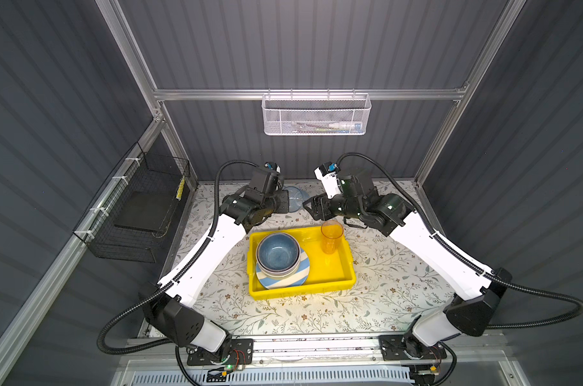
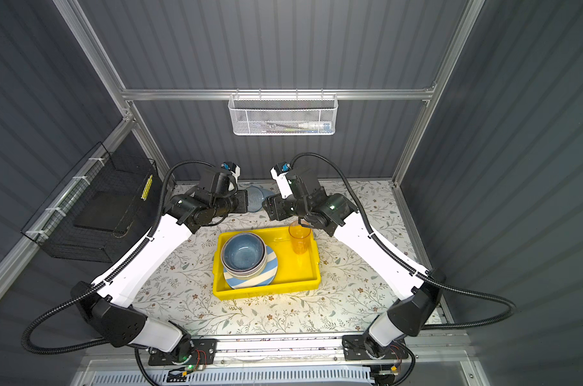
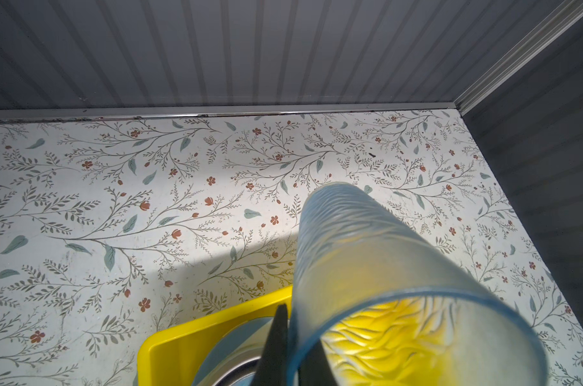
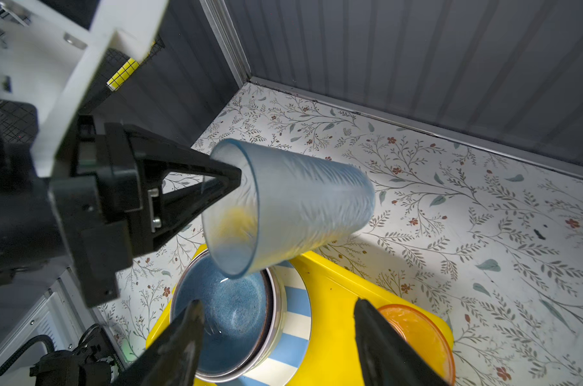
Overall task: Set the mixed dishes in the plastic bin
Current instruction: 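Carry the pale blue cup with the left gripper while the right gripper reaches it, then close the right gripper on the pale blue cup while the left gripper releases it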
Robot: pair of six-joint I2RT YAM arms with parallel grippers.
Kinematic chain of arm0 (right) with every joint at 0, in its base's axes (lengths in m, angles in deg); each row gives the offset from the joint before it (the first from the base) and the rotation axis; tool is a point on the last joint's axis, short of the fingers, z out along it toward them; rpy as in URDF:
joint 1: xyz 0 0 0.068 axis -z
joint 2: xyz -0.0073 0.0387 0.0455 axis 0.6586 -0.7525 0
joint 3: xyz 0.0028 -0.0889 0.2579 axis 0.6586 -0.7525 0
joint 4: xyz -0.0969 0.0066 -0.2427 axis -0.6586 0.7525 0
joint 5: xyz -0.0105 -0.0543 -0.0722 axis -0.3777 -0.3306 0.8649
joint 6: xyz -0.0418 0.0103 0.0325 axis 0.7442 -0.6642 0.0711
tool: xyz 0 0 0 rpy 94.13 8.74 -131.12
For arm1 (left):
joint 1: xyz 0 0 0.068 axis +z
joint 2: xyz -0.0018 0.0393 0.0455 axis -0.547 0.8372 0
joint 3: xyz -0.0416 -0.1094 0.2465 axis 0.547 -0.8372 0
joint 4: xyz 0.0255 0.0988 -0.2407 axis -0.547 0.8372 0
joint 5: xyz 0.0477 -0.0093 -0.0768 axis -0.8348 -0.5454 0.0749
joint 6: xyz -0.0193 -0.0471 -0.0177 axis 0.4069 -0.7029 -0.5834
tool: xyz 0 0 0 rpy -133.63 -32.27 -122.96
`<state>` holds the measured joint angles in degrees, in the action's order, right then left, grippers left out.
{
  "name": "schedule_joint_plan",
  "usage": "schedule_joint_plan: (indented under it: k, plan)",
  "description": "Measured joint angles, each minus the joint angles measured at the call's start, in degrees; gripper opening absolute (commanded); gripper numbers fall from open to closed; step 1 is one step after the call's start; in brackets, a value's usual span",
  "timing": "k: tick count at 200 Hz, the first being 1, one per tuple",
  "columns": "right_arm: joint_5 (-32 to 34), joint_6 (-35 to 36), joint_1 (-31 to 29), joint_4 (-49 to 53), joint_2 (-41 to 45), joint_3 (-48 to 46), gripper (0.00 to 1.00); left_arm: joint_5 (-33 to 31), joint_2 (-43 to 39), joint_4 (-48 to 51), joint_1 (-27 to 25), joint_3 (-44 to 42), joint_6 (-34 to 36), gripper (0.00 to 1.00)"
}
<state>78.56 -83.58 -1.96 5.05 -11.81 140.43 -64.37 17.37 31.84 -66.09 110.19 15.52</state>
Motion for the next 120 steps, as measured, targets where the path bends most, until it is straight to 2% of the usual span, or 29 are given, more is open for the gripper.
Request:
schedule_joint_plan:
  k: [37, 120]
  plan:
    - [0.61, 0.09, -0.98, 0.24, -2.14, 2.12, 0.63, -2.05, 1.55, 0.04, -1.64, 0.02, -0.37, 0.0]
    - [9.18, 0.24, -1.4, 4.48, -10.47, 9.14, 0.48, -3.34, 1.7, 0.0, -3.15, 1.01, -0.37, 0.0]
